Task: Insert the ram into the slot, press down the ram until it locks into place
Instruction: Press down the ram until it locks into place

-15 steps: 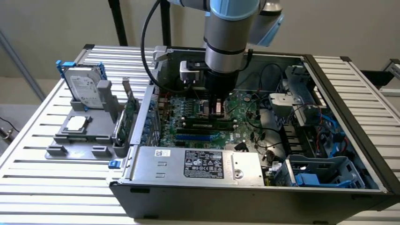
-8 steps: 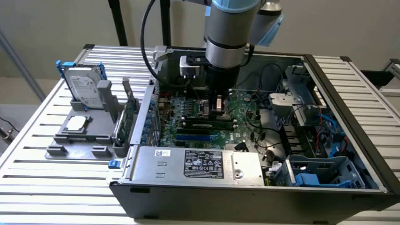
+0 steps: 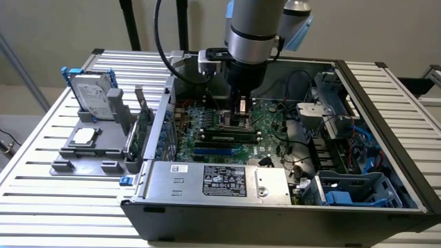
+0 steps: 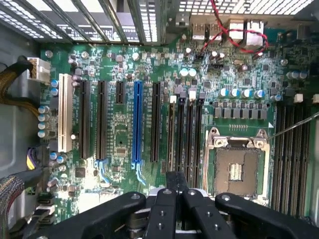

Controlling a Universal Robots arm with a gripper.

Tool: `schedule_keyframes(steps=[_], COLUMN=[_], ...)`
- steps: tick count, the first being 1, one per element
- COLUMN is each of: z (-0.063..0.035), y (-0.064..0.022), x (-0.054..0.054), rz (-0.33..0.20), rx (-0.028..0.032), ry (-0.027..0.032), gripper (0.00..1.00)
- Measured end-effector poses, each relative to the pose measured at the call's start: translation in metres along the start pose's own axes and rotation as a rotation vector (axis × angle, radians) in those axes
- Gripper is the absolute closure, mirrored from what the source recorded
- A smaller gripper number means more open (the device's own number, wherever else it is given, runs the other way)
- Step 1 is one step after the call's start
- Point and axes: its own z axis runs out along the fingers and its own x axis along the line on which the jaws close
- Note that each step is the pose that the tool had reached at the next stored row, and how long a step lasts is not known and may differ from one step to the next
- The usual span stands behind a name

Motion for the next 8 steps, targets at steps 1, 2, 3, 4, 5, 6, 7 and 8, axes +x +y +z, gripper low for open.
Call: schedule_keyframes(steps=[1,2,3,4,5,6,7,8], z=[0.0000,0.0000,-0.0001,-0.0001,-0.0001,-0.0001,-0.0001,-0.0001], y=[0.0000,0.0000,0.0000,0.0000,0.0000,0.0000,0.0000,0.0000], x=[0.0000,0.0000,0.0000,0.0000,0.0000,0.0000,0.0000,0.0000], rz=[0.000,0.000,0.000,0.000,0.000,0.000,0.000,0.000], rx=[-0.0001,-0.0001,-0.0002,-0.0001,-0.0002,-0.0002,-0.0001,-0.0001], ry=[0.0001,0.0000,0.0002,0.0002,0.0003,0.0003,0.0002,0.0002], gripper=[0.89,0.89,0.89,0.89,0.89,0.89,0.89,0.89])
